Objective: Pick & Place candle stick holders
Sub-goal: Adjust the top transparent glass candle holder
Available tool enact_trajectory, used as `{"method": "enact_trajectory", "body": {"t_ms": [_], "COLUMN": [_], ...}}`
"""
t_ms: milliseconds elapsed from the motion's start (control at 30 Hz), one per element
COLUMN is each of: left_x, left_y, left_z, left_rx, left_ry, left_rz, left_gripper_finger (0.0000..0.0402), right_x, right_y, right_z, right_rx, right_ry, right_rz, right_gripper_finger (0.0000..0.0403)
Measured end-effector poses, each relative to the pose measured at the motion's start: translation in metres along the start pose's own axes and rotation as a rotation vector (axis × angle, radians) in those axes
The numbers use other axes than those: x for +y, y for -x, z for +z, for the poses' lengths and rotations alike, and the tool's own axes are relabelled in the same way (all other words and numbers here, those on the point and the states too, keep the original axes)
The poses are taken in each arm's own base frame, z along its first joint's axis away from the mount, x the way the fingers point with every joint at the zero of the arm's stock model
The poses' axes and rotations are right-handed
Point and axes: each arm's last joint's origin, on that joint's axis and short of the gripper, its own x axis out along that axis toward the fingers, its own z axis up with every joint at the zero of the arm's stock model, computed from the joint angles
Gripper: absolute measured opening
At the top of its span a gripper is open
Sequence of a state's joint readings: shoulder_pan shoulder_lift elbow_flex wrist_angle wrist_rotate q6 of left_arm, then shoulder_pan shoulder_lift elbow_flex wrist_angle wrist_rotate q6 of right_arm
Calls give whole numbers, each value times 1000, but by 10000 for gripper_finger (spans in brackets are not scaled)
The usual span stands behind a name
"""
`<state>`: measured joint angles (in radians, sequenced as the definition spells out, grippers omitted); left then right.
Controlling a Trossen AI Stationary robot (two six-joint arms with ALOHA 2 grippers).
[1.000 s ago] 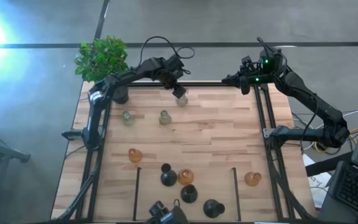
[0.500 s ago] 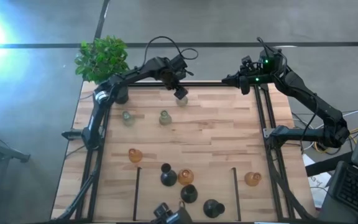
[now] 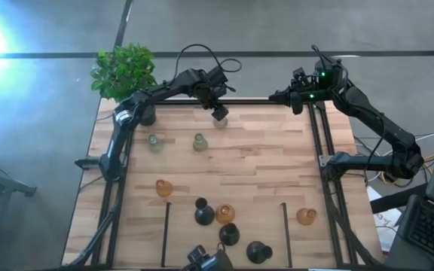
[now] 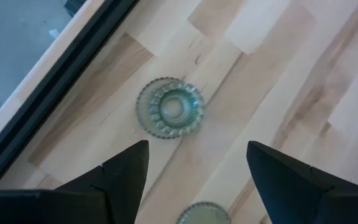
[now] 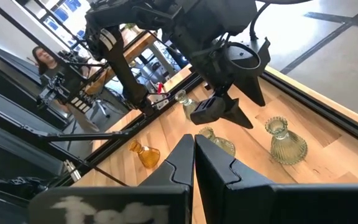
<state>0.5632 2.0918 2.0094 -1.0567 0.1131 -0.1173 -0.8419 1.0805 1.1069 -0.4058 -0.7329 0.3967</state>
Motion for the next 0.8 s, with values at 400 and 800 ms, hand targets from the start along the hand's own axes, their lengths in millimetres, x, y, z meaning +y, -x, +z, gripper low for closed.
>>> {"method": "enact_trajectory", "body": {"t_ms": [400, 800], "left_x": [0, -1], "left_y": [0, 0], "left_z": [-1, -1], "left_rx": [11, 9], "left_ry": [1, 0], "left_rz": [-8, -9], "left_gripper_finger": [261, 259], "right_x": [0, 0], "right_y": [0, 0], "right_z": [0, 0], "right_rx": [1, 4], "right_ry": [3, 3], "right_rz": [1, 7], "right_gripper_finger": [8, 8]}}
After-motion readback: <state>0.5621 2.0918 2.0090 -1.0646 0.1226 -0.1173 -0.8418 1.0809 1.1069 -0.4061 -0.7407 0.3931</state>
